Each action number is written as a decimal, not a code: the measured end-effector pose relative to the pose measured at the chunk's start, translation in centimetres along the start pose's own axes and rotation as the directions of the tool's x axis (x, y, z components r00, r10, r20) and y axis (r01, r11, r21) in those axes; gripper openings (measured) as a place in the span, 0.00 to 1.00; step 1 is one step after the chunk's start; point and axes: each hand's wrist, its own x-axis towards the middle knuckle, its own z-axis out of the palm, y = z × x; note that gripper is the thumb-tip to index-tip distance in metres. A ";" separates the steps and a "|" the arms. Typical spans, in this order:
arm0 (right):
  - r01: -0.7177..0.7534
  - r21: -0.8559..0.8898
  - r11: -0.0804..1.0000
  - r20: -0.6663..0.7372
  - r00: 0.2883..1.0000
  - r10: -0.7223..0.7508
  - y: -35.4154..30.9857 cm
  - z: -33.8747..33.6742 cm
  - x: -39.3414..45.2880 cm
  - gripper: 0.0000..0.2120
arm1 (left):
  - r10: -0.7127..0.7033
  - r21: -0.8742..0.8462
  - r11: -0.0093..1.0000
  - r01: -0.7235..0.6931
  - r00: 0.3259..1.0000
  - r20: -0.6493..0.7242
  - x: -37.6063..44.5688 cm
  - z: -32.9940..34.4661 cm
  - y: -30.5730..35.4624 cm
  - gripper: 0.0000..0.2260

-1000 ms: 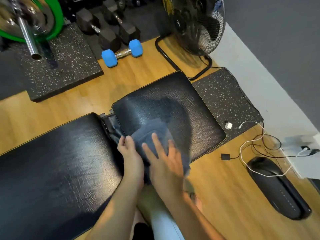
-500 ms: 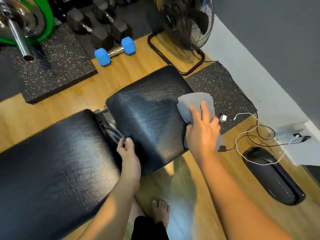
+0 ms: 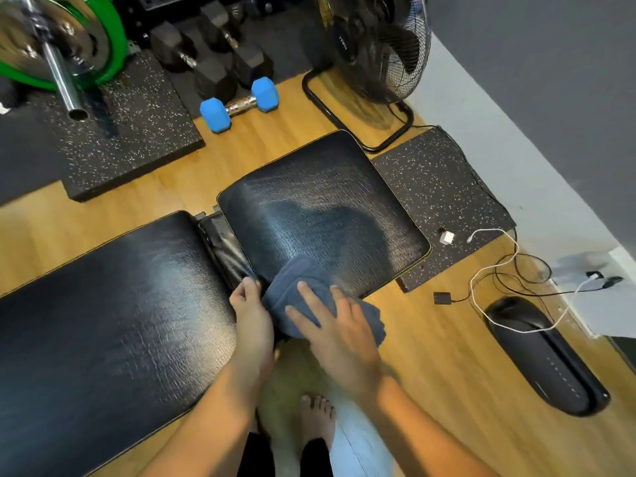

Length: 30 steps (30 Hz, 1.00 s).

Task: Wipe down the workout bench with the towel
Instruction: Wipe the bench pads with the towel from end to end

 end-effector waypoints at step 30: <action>-0.532 0.299 0.792 0.072 0.840 0.537 -19.1 1.6 12.4 0.29 | 0.231 0.420 0.860 -0.289 0.955 0.184 2.7 -21.1 10.4 0.12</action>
